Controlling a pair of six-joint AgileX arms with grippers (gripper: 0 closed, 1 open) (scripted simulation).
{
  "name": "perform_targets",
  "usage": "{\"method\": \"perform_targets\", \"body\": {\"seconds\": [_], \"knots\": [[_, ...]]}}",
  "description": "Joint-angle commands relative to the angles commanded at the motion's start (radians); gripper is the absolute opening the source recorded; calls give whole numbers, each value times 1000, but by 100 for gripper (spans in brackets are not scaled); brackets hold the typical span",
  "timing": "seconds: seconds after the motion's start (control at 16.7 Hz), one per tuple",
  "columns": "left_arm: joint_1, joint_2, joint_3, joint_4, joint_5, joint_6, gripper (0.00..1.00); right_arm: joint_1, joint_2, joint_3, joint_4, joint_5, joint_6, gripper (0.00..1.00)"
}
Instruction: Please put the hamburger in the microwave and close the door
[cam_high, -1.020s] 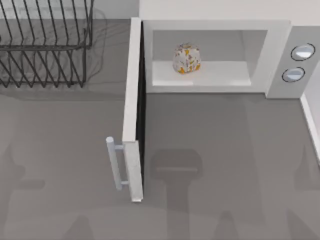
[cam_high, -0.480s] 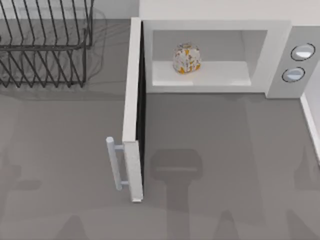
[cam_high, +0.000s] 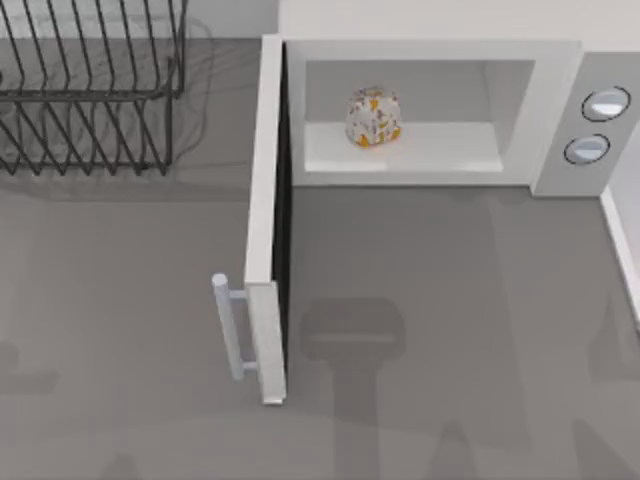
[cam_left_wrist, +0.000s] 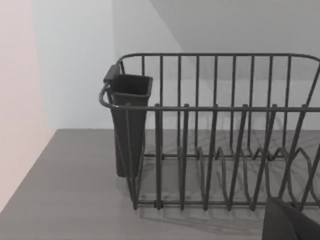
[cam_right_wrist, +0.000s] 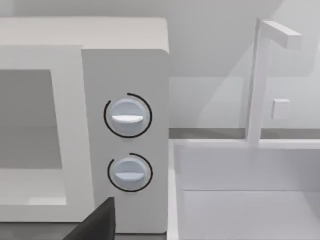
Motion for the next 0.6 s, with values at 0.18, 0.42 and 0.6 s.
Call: {"method": "perform_targets", "body": {"seconds": [0.18, 0.42, 0.6], "knots": [[6, 0, 1, 0, 6, 0, 0, 0, 0, 0, 0, 0, 0, 100], [-26, 27, 25, -16, -24, -12, 0, 0, 0, 0, 0, 0, 0, 100], [-145, 130, 113, -78, -118, -56, 0, 0, 0, 0, 0, 0, 0, 100]]}}
